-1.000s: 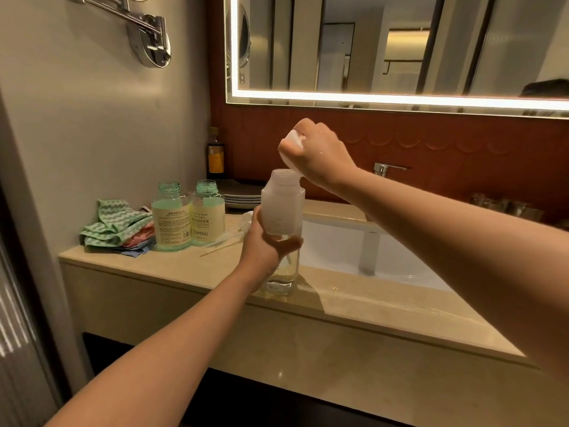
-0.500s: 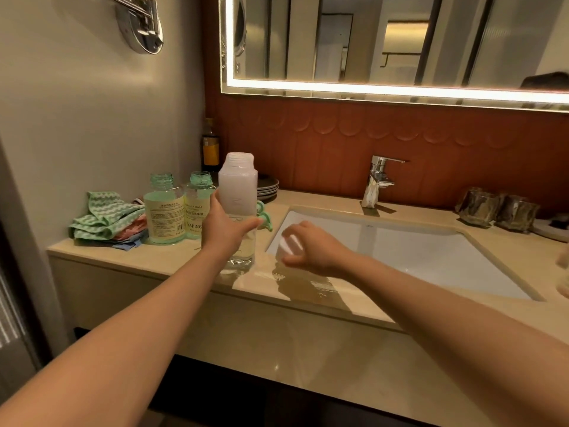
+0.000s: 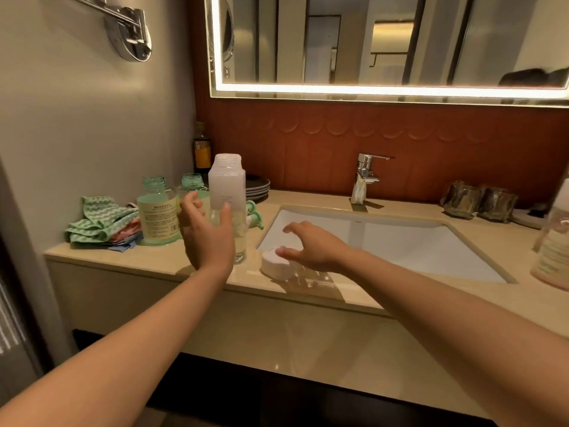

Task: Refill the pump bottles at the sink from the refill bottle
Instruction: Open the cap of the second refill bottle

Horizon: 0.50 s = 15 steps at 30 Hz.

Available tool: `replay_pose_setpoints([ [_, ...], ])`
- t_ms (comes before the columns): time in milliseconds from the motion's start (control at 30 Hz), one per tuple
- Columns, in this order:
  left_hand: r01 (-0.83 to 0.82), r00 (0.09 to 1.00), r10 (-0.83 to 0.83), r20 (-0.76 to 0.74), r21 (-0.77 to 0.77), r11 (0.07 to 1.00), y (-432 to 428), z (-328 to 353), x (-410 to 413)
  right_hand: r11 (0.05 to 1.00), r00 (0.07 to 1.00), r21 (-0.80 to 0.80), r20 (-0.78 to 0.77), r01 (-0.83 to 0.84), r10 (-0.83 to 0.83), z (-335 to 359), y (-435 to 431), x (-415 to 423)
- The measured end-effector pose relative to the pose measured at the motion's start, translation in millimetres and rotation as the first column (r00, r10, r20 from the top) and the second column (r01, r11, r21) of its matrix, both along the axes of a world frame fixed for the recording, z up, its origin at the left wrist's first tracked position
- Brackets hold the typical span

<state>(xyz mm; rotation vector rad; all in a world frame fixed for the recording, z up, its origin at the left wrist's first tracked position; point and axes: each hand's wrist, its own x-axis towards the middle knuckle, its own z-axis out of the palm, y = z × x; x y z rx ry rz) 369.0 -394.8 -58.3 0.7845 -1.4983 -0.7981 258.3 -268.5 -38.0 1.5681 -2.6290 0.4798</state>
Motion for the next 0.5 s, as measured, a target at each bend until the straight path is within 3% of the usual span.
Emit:
replay_pose_setpoints([
  [100,0.042,0.999,-0.044,-0.030,-0.081,0.996,24.9,7.7,-7.4,0.999,0.999,-0.010,-0.024,0.047,-0.047,19.0,28.0,-11.1],
  [233,0.226,0.973,-0.231,-0.029,-0.113,0.967,80.3,22.3,-32.8,0.988,0.985,-0.048,-0.091,0.144,-0.148,40.9,83.9,-31.4],
  [500,0.641,0.766,-0.639,0.076,-0.016,0.767,200.4,41.1,-120.0,0.894,0.881,-0.234,-0.200,0.382,-0.428,85.9,229.2,-80.8],
])
